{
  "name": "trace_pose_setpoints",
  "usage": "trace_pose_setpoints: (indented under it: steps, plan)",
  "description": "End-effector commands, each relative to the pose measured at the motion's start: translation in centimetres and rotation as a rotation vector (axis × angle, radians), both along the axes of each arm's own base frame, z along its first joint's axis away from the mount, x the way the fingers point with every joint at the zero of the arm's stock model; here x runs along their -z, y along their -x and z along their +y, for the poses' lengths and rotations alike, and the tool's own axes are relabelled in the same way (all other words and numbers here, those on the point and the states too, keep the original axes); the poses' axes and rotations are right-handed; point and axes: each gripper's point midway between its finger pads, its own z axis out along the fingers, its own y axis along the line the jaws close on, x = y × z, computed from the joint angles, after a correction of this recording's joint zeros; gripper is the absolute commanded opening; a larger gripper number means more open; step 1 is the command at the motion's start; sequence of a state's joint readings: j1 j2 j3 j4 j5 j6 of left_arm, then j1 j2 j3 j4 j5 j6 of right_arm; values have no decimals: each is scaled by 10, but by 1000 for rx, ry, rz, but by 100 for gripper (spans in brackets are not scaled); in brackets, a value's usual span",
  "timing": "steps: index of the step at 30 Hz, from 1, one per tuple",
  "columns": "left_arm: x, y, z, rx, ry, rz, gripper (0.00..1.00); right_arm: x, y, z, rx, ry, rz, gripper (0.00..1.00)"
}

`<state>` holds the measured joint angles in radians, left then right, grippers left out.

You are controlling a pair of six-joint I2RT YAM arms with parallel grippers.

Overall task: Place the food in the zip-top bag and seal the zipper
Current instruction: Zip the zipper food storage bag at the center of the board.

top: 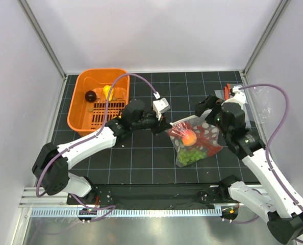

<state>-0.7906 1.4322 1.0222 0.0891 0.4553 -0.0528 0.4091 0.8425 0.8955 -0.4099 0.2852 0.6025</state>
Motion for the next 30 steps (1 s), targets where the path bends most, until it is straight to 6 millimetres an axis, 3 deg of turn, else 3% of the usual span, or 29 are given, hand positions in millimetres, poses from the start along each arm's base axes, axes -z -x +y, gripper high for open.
trace_pose_setpoints:
  steps: [1, 2, 4, 5, 11, 14, 20, 26, 30]
  plan:
    - [-29, 0, 2, -24, 10, -171, 5, -12, 17, -15, 186, -160, 128, 100]
    - [-29, 3, 0, -20, 4, -186, 4, -22, 17, -16, 219, -193, 136, 100]
    - [-29, 1, 0, -39, -19, -230, 4, -16, 22, -18, 278, -236, 208, 99]
    - [-30, 6, -3, -30, -25, -248, 4, -22, 22, -17, 291, -257, 212, 100]
    - [-28, 11, -6, -55, -86, -336, 4, 5, 23, -6, 357, -305, 378, 99]
    - [-27, 13, -9, -65, -113, -377, 4, 13, 27, 15, 308, -327, 387, 99]
    - [-27, 21, -13, -92, -193, -505, 4, 32, 23, 28, 337, -304, 409, 99]
    - [-27, 28, -17, -91, -238, -582, 3, 44, 19, 21, 391, -292, 394, 86]
    - [-36, 32, -17, -95, -188, -611, 3, 51, 19, 27, 363, -338, 383, 65]
